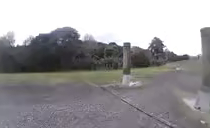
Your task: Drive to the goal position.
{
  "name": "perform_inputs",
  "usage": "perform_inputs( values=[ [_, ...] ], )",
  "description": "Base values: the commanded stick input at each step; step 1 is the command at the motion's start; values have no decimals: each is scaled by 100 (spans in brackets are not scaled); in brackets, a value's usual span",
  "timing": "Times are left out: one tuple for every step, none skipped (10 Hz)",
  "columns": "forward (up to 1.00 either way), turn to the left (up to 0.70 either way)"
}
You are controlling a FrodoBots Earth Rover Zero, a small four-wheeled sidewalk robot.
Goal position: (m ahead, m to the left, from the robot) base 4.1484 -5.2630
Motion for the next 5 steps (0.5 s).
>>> perform_inputs(
  values=[
    [70, -35],
    [70, -33],
    [70, -31],
    [70, -35],
    [70, -35]
  ],
)
